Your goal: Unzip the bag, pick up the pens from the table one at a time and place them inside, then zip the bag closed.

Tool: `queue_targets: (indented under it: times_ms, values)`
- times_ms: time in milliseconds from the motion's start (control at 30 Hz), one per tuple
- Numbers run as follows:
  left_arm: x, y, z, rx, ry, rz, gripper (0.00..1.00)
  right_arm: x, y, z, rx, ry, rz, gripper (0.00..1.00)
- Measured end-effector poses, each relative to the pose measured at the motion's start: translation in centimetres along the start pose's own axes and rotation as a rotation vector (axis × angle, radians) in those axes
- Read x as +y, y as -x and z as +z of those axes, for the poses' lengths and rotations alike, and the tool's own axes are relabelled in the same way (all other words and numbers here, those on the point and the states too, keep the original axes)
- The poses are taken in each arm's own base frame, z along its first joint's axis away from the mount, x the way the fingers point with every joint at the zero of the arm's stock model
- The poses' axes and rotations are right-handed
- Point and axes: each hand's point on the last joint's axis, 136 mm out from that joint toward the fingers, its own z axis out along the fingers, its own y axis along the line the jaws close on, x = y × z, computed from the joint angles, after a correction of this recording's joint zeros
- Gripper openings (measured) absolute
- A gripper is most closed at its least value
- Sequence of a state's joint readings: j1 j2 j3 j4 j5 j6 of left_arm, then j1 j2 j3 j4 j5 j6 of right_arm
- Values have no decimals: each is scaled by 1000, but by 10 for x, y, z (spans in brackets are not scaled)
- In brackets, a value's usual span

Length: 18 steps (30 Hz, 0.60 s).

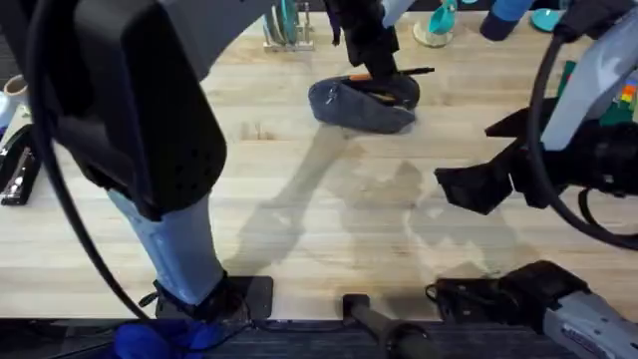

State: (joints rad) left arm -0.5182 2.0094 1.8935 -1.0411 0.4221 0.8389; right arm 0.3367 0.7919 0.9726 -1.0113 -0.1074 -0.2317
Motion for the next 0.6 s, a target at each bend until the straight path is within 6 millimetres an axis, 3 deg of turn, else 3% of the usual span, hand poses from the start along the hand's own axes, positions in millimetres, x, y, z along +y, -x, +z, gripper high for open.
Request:
queue_targets:
  times_ms: [233, 467, 600]
  values:
    - [2, -6, 14, 17, -15, -10, 39, 0, 0, 0, 0, 0, 0, 997]
    - [10, -30, 38, 103, -15, -33, 39, 0, 0, 0, 0, 0, 0, 996]
    - [11, -34, 42, 121, -12, -36, 39, 0, 0, 0, 0, 0, 0, 996]
